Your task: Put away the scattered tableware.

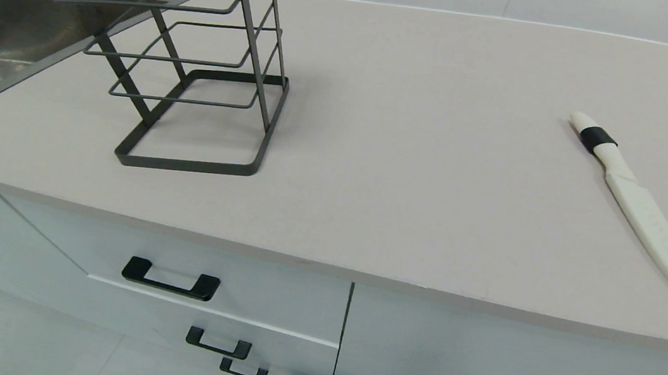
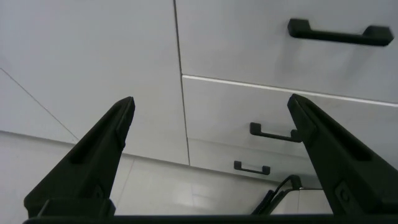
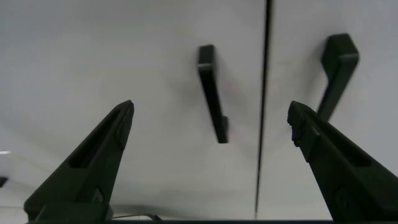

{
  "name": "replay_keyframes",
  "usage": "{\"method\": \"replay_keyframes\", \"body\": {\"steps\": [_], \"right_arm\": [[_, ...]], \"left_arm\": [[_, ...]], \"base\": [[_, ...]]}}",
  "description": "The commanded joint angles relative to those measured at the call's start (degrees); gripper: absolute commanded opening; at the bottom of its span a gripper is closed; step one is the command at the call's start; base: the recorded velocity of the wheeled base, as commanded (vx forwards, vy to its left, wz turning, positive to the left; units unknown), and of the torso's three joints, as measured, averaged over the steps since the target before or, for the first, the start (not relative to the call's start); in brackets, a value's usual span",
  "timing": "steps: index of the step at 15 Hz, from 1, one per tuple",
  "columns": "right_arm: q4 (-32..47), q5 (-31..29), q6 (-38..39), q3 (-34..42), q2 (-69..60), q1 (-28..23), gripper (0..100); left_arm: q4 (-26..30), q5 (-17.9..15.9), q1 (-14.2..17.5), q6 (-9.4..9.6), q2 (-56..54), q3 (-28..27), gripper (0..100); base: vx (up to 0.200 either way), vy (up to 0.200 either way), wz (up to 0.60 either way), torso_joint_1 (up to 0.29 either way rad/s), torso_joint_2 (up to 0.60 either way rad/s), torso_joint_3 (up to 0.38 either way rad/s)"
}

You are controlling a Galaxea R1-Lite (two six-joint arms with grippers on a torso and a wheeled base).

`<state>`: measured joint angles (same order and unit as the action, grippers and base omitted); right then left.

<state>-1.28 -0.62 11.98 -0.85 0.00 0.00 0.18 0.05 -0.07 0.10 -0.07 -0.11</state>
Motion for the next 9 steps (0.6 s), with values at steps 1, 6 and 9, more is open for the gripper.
{"method": "replay_keyframes", "body": {"steps": [1, 6, 9], "right_arm": [[-0.04, 0.01, -0.03, -0.03, 0.09, 0.00, 100], [-0.04, 0.01, -0.03, -0.03, 0.09, 0.00, 100], [-0.04, 0.01, 0.06, -0.03, 0.09, 0.00, 100]], "left_arm": [[-0.01, 0.04, -0.01, -0.01, 0.07, 0.02, 100], [-0.01, 0.04, -0.10, -0.10, 0.07, 0.02, 100], [-0.01, 0.04, -0.01, -0.10, 0.07, 0.02, 100]], "base": [[0.000, 0.000, 0.00, 0.124, -0.10, -0.027], [0.000, 0.000, 0.00, 0.224, -0.42, -0.197], [0.000, 0.000, 0.00, 0.160, -0.46, -0.217]]}}
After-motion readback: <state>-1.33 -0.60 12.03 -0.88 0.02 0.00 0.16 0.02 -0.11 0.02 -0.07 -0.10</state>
